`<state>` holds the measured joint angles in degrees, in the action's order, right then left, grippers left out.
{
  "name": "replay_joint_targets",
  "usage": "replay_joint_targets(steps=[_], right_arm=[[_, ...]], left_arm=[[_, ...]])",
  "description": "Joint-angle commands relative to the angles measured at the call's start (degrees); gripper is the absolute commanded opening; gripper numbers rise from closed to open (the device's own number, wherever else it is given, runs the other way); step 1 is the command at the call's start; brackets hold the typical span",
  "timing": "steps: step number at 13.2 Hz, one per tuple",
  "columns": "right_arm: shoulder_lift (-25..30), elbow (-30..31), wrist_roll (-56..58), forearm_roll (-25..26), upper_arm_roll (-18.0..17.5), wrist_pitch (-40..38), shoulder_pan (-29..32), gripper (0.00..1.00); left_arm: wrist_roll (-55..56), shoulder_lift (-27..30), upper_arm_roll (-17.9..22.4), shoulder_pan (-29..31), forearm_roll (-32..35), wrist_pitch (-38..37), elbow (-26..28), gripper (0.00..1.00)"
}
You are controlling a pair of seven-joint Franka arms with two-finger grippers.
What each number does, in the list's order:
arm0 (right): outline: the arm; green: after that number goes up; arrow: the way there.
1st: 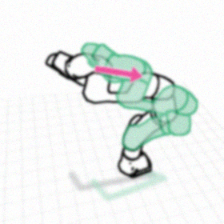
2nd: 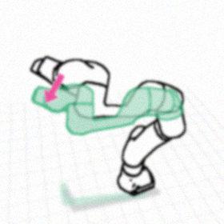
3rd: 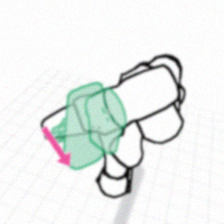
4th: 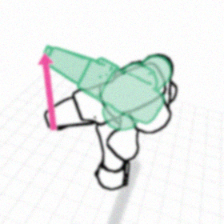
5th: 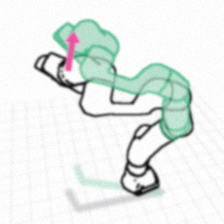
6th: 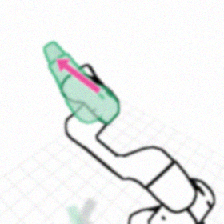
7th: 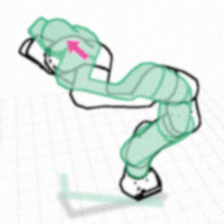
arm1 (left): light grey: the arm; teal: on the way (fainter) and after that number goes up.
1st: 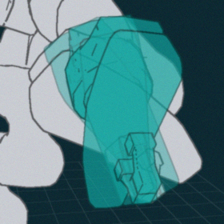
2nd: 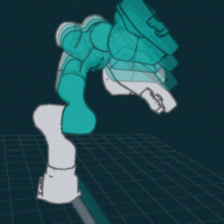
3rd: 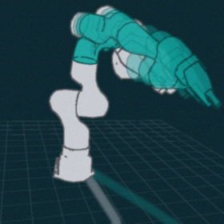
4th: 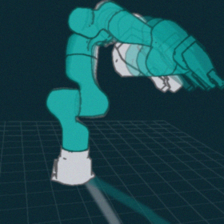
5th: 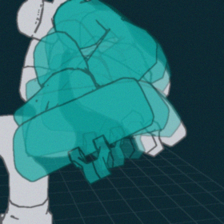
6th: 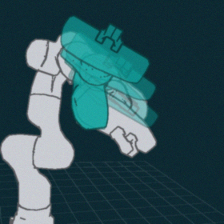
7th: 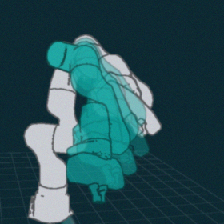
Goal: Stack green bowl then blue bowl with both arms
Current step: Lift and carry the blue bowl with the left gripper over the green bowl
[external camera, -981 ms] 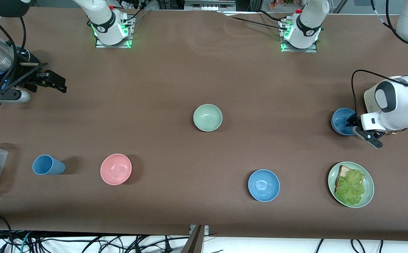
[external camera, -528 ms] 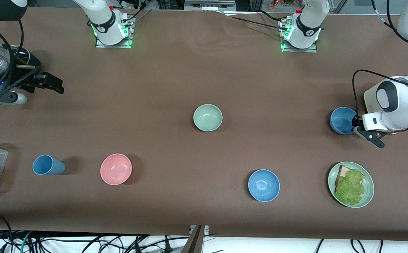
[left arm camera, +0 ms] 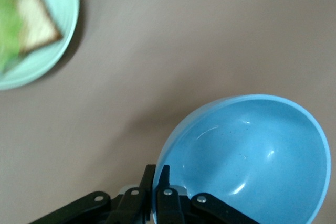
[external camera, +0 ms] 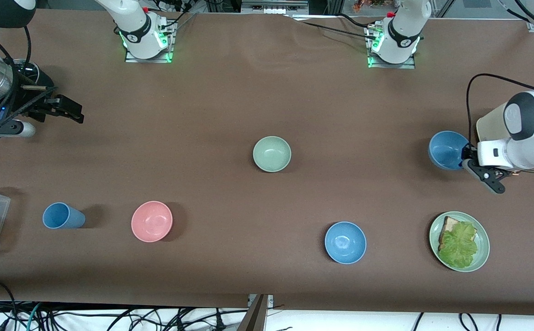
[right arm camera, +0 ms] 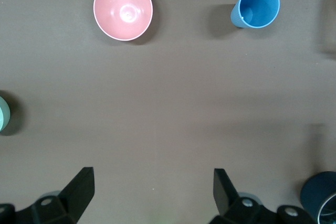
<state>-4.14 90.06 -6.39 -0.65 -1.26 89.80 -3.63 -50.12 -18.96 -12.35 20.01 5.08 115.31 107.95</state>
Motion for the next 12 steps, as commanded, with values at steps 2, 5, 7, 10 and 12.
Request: replay_joint_targets(steps=[2,5,7,10,12], right_arm=[[-0.69,-1.81,1.98,1.17,-0.59,-1.03,0.11,1.0],[-0.69,-1.81,2.61,2.5,-0.85,-1.12,-0.06,1.0],[-0.69,-1.81,2.61,2.41,-0.85,-1.12,-0.06,1.0],[-0.78,-1.81,2.78,2.32,-0.77,-1.03,0.02,1.0],[-0.78,-1.73,2.78,2.24,-0.59,-1.03,0.2,1.0]], left_arm=[[12.89,0.16,-9.77,-1.2,0.64,-6.92,-5.02,0.0],[27.12,-0.81,-16.47,-4.17,0.64,-7.2,-5.82,0.0],[37.58,-1.16,-16.66,-10.31,0.64,-7.11,-5.99,0.0],[54.81,-3.79,-16.66,-19.63,-0.67,-6.68,-7.83,0.0],[63.26,-7.56,-16.48,-25.96,-0.95,-5.71,-12.3,0.0]])
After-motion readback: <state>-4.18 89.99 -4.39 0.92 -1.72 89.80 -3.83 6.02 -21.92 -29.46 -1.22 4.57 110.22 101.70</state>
